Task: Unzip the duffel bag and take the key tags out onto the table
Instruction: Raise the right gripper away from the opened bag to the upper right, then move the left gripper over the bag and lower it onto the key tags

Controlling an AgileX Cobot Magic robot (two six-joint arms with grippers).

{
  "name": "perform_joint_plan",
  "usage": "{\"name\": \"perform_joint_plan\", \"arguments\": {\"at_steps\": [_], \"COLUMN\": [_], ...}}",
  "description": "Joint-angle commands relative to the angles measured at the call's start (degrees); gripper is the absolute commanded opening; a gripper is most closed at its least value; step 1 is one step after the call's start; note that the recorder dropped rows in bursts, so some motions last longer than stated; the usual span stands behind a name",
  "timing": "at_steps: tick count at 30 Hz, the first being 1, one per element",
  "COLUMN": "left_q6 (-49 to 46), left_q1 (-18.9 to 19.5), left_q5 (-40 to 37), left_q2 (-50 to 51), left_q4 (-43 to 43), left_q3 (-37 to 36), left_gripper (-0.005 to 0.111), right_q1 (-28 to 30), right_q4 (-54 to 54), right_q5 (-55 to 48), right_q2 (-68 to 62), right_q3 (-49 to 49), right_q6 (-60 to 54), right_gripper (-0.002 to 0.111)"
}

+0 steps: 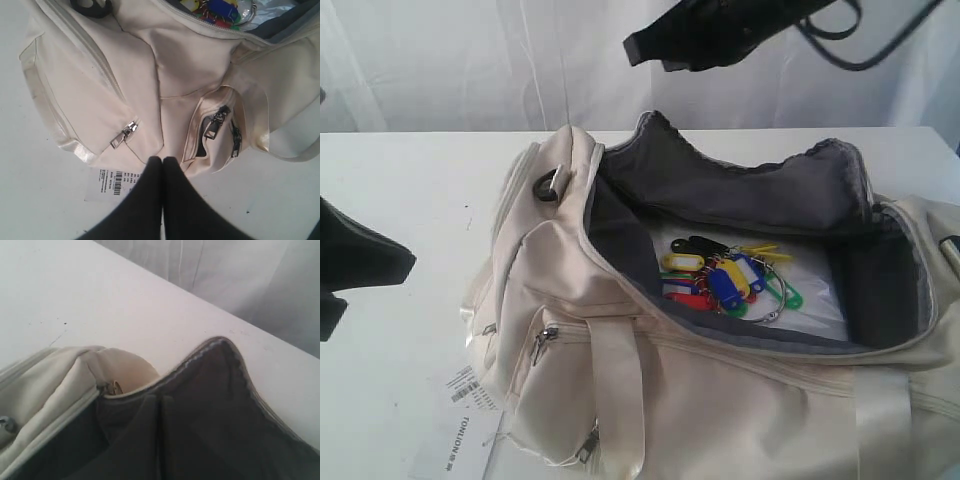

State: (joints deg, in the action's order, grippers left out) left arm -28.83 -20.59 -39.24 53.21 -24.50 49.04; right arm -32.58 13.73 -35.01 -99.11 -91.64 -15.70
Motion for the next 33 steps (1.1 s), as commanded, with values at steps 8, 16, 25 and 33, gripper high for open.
{"name": "perform_joint_plan", "arguments": {"at_steps": [8,16,25,33], "left_q6": [-2.01,-5.73,-5.73,1.68], "left_q1": [-0.15,-0.15,-1.32,-13.2], "left_q5": [0.24,1.48,-7.85,-3.93], "left_q2": [-0.54,-0.18,10.45,26.37], "left_q4": [-1.15,-3.01,-12.06,-5.43], "left_q3": [-0.31,-3.76,15.53,27.38], "left_gripper": [0.0,0.0,0.0,0.0], "right_q1": [0.09,0.09,0.09,0.09], "right_q4": [-18.09,-30.28,-29.93,-29.93], "right_q5": [-5.52,-14.06,-15.56,-15.67], "right_q2": [32.39,57.68,58.93,58.93], "right_q3": [23.48,35.76,43.06,43.06], "right_q6": [14.05,22.39,22.38,22.38], "right_gripper": [0.0,0.0,0.0,0.0]}}
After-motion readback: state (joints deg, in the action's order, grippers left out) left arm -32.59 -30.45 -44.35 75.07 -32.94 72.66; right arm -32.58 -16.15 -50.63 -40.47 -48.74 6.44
